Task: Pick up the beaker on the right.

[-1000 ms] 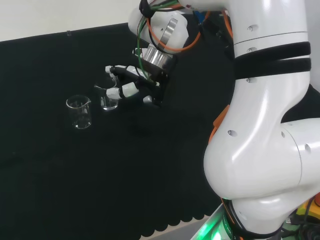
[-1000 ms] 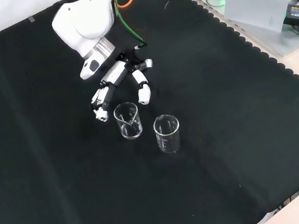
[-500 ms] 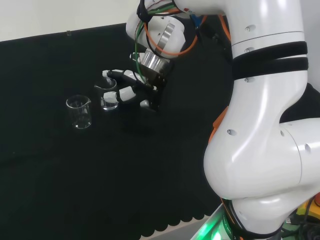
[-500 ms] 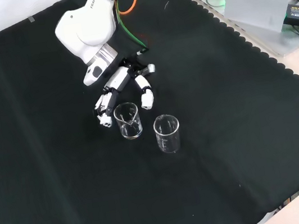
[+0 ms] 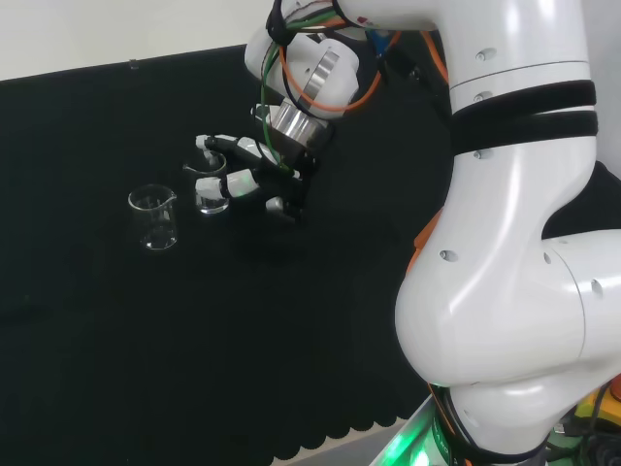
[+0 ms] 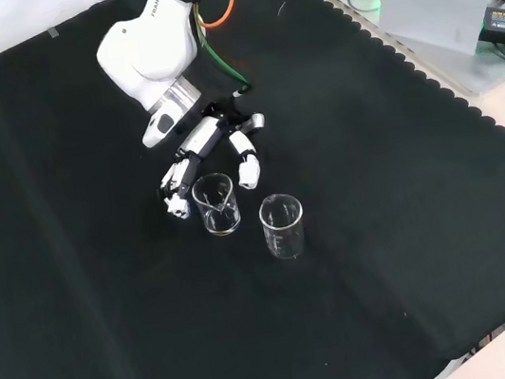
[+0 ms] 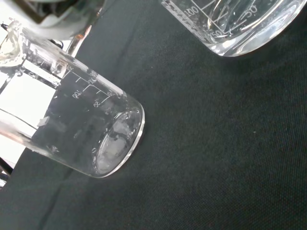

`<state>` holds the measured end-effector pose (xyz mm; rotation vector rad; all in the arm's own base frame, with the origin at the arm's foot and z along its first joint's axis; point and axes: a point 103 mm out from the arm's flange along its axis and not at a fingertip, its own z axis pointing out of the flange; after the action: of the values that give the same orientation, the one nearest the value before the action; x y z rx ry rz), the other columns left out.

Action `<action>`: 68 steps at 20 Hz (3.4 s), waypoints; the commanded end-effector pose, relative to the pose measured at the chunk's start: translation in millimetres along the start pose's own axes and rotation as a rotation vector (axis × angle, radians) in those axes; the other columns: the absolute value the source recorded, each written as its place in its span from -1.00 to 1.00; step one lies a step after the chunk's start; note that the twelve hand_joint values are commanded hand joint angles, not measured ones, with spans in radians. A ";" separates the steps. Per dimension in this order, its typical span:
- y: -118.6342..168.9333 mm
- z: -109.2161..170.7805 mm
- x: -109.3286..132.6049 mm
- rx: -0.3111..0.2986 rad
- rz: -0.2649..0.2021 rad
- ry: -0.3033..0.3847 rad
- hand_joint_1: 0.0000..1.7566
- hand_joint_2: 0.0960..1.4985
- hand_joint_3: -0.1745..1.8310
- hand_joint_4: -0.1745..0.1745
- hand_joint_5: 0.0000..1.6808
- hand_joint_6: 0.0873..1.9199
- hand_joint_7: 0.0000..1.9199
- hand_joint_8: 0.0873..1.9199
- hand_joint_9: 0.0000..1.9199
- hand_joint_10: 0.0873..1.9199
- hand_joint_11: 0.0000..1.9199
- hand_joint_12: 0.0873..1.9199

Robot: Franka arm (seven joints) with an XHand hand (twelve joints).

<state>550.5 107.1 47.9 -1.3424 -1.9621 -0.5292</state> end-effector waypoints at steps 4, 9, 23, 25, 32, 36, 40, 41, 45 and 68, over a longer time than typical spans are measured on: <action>2.2 5.5 1.9 -0.015 0.002 0.014 -0.13 -0.40 -0.18 -0.30 -0.65 -1.00 -0.74 -0.48 -0.63 -0.42 -1.00 0.20; 5.6 16.0 2.3 -0.030 0.009 0.044 -0.12 -0.40 -0.17 -0.30 -0.62 -1.00 -0.71 -0.47 -0.60 -0.43 -1.00 0.23; 5.5 15.6 -0.1 -0.080 0.028 0.076 -0.06 -0.41 -0.17 -0.29 -0.54 -1.00 -0.65 -0.45 -0.55 -0.44 -1.00 0.28; 6.7 15.5 -1.5 -0.084 0.032 0.076 -0.05 -0.41 -0.17 -0.29 -0.53 -1.00 -0.64 -0.45 -0.55 -0.44 -1.00 0.28; 11.1 16.2 -0.5 -0.099 0.031 0.067 -0.02 -0.41 -0.16 -0.29 -0.52 -1.00 -0.63 -0.45 -0.54 -0.44 -1.00 0.29; 13.5 17.3 0.2 -0.114 0.042 0.058 0.02 -0.43 -0.15 -0.26 -0.45 -1.00 -0.59 -0.44 -0.53 -0.45 -1.00 0.31; 17.1 18.9 1.2 -0.122 0.043 0.068 0.06 -0.44 -0.15 -0.25 -0.39 -1.00 -0.55 -0.44 -0.52 -0.45 -1.00 0.34; 17.7 19.5 1.2 -0.125 0.045 0.072 0.06 -0.44 -0.14 -0.24 -0.38 -1.00 -0.55 -0.44 -0.52 -0.45 -1.00 0.34; 17.5 21.3 0.3 -0.169 0.065 0.105 0.09 -0.43 -0.15 -0.18 -0.30 -0.79 -0.45 -0.48 -0.44 -0.50 -0.94 0.34; -9.7 -46.0 40.9 -0.273 0.019 -0.076 0.37 -0.24 -0.10 -1.00 0.49 -0.29 0.66 -0.41 0.59 -0.45 0.34 -0.30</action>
<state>560.0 106.2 90.1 -1.5735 -1.9194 -0.8146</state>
